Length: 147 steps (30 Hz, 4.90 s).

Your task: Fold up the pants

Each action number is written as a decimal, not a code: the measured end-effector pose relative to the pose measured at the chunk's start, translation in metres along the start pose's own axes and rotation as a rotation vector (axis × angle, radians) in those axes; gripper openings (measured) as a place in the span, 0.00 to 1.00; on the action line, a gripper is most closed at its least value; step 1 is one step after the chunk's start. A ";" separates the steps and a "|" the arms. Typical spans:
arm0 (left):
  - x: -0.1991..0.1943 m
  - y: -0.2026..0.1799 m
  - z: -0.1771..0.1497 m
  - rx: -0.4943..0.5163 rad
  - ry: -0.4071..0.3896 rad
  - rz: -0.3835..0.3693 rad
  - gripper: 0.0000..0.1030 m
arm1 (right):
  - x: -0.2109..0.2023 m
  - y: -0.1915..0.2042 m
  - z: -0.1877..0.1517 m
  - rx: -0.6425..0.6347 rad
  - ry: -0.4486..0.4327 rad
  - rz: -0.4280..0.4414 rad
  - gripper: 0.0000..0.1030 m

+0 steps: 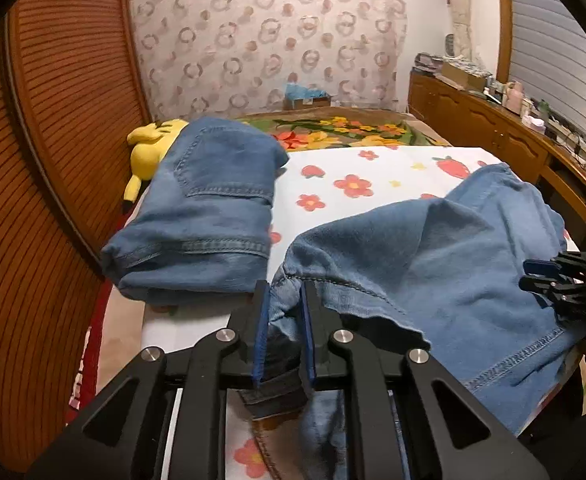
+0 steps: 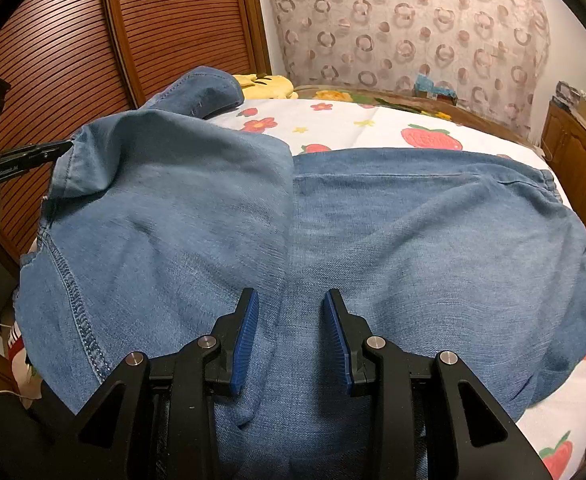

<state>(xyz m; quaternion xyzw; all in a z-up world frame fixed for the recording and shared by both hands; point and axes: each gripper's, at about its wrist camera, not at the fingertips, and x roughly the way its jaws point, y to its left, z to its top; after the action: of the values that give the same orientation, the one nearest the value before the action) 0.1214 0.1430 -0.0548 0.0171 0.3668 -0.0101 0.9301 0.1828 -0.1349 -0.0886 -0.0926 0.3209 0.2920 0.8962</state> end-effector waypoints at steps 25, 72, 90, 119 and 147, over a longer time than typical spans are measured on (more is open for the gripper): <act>-0.037 -0.020 -0.064 -0.034 -0.003 -0.079 0.45 | -0.051 0.025 -0.004 -0.054 -0.055 0.029 0.34; -0.092 -0.047 -0.096 0.057 0.037 -0.181 0.07 | -0.076 0.047 -0.034 -0.134 0.005 0.135 0.10; -0.087 -0.033 -0.085 0.022 0.019 -0.098 0.43 | -0.085 0.040 -0.034 -0.093 -0.012 0.134 0.10; 0.016 0.016 -0.019 -0.126 0.014 -0.040 0.51 | -0.089 0.025 -0.036 -0.041 -0.046 0.016 0.33; -0.026 -0.007 -0.007 -0.097 -0.101 -0.056 0.74 | -0.096 -0.024 -0.044 0.078 -0.060 -0.063 0.33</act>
<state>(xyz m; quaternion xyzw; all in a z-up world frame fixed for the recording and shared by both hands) 0.0972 0.1361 -0.0419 -0.0387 0.3198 -0.0191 0.9465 0.1141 -0.2141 -0.0632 -0.0589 0.3022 0.2534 0.9171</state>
